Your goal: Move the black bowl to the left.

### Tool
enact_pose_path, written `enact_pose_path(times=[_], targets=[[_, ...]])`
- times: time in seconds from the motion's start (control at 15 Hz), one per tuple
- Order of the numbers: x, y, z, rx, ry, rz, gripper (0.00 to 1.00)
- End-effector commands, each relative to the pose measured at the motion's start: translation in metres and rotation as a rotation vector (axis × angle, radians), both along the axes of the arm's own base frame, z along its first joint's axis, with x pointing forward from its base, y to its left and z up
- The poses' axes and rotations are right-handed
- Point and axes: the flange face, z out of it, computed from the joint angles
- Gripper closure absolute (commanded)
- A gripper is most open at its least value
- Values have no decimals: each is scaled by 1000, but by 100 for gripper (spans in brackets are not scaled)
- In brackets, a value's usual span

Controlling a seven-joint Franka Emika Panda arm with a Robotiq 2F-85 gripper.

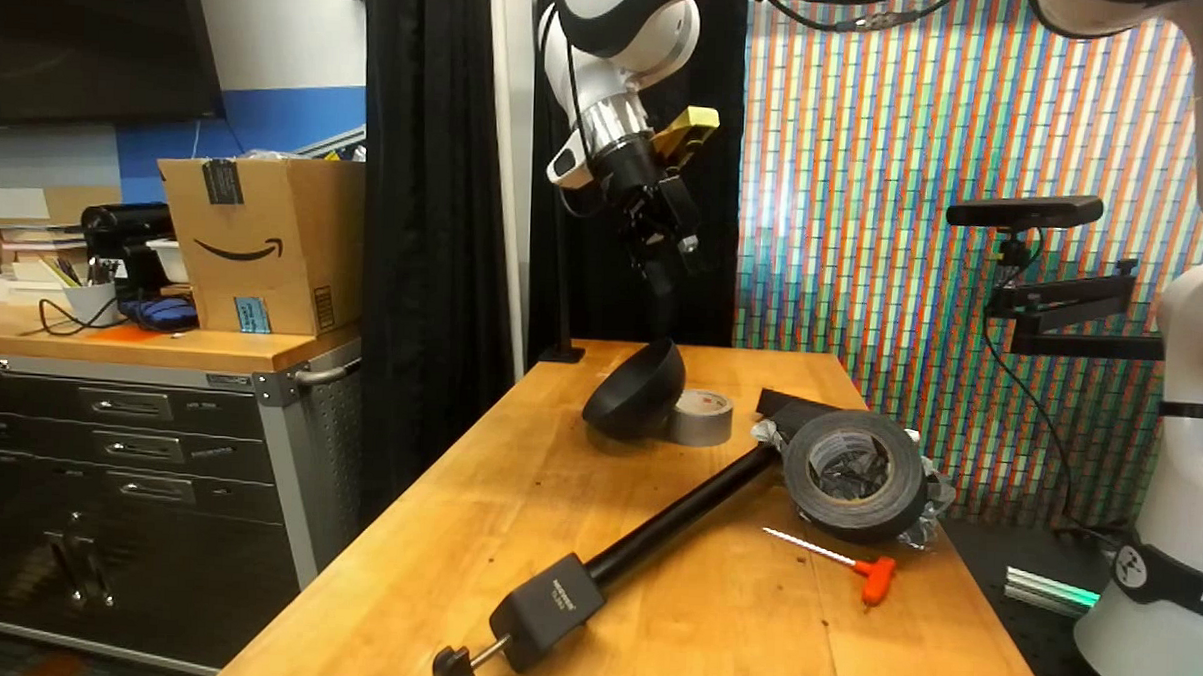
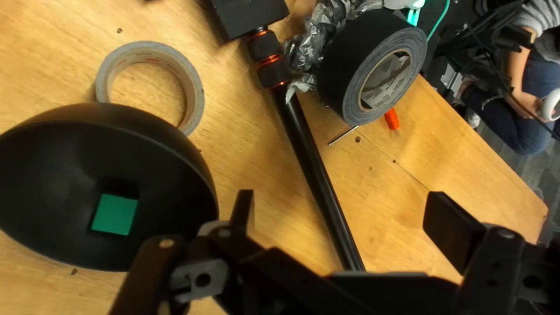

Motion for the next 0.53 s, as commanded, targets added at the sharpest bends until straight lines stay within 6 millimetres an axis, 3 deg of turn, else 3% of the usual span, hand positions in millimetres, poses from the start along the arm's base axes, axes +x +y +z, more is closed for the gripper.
enact_pose_path(times=[0.0, 0.47], targets=[[21, -15, -10, 10, 15, 59, 0], [44, -28, -46, 40, 37, 107, 0]])
